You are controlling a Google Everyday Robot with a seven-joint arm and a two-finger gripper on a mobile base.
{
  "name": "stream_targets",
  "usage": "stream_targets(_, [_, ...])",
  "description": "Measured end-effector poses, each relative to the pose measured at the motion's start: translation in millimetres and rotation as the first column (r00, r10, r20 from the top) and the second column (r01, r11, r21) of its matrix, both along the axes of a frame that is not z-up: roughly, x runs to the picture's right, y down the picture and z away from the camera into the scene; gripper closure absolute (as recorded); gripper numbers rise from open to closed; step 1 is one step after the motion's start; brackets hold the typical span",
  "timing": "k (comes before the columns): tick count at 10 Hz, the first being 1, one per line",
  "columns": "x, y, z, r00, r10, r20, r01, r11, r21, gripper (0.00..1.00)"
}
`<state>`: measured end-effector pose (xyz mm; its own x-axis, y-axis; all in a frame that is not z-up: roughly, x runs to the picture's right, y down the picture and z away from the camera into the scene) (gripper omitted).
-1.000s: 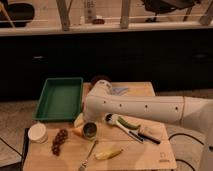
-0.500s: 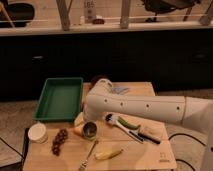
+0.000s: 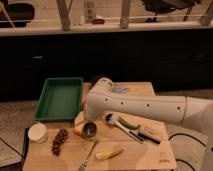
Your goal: Stack cups on top of each other
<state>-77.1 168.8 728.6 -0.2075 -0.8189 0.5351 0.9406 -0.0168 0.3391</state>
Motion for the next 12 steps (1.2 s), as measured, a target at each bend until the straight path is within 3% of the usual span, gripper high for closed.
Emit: stream_targets(12, [-3.2, 1.0, 2.8, 1.000, -0.013, -0.001, 0.013, 0.9999, -0.006, 0.20])
